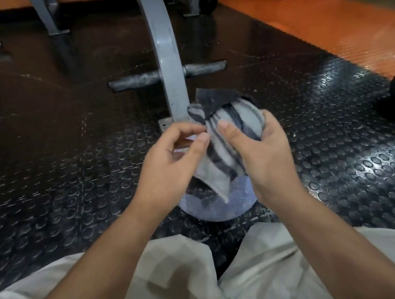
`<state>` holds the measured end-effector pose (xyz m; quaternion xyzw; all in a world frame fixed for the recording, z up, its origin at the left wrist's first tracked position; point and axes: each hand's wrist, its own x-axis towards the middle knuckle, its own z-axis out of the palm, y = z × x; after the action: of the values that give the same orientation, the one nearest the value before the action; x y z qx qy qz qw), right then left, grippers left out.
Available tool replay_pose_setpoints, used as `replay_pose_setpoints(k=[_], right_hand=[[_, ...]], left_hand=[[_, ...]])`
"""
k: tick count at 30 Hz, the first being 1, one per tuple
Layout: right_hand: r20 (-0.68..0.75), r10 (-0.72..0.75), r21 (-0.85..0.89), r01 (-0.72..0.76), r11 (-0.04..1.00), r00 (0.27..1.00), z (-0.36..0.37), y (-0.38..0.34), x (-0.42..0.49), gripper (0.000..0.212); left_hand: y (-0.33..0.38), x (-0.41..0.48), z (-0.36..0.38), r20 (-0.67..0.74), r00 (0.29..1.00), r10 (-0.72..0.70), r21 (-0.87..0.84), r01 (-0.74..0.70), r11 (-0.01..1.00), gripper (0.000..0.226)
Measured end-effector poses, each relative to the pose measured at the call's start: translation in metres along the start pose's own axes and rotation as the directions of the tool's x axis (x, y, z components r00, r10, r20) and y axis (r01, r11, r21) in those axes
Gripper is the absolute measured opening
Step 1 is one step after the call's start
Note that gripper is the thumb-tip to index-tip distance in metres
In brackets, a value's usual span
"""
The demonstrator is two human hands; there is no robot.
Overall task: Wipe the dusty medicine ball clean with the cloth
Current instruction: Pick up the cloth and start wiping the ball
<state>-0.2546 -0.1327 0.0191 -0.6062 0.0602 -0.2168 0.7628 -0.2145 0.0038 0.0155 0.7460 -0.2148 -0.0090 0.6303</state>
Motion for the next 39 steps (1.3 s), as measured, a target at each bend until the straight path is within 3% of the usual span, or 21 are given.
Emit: replay_pose_setpoints(k=[5,11,17,19,22,25,31,33,36,39], right_hand=[[0.201,-0.072,-0.137,0.100,0.985,0.977,0.009,-0.001,-0.007,0.013],[0.368,-0.171,-0.275,0.283,0.919,0.914,0.008,0.003,-0.007,0.021],[0.537,-0.072,-0.065,0.127,0.990,0.841,0.011,0.000,-0.013,0.020],[0.511,-0.071,-0.146,0.168,0.975,0.856,0.011,0.003,-0.012,0.017],[0.439,-0.008,-0.331,0.170,0.928,0.898,0.011,0.009,-0.015,0.032],[0.439,0.049,-0.263,0.076,0.962,0.897,0.014,0.012,-0.020,0.036],[0.362,0.128,-0.156,-0.075,0.985,0.923,0.014,0.004,-0.013,0.015],[0.274,0.137,-0.150,-0.099,0.984,0.952,0.010,0.001,-0.009,0.019],[0.126,0.183,-0.106,-0.170,0.980,0.975,-0.002,-0.004,0.003,0.018],[0.076,0.236,-0.015,-0.236,0.972,0.969,-0.014,-0.010,0.014,0.017]], left_hand=[[-0.003,-0.001,0.002,0.070,0.994,-0.084,-0.176,0.096,0.980,0.053],[0.004,0.001,0.002,0.084,0.957,-0.279,-0.600,0.272,0.752,0.046],[0.004,-0.001,0.001,0.054,0.963,-0.263,-0.639,0.236,0.733,0.061],[0.004,-0.002,0.002,0.046,0.966,-0.255,-0.635,0.226,0.739,0.062],[0.004,-0.006,0.009,0.040,0.970,-0.238,-0.645,0.207,0.736,0.055],[-0.005,-0.006,0.012,0.077,0.975,-0.209,-0.601,0.213,0.771,0.039],[-0.014,0.004,0.008,0.116,0.934,-0.339,-0.390,0.357,0.849,0.025],[-0.014,0.006,0.007,0.107,0.938,-0.329,-0.202,0.345,0.917,0.027],[-0.016,0.007,0.006,0.049,0.962,-0.270,0.102,0.264,0.959,0.011],[-0.025,0.004,0.011,0.064,0.990,-0.123,0.377,0.090,0.922,0.038]])
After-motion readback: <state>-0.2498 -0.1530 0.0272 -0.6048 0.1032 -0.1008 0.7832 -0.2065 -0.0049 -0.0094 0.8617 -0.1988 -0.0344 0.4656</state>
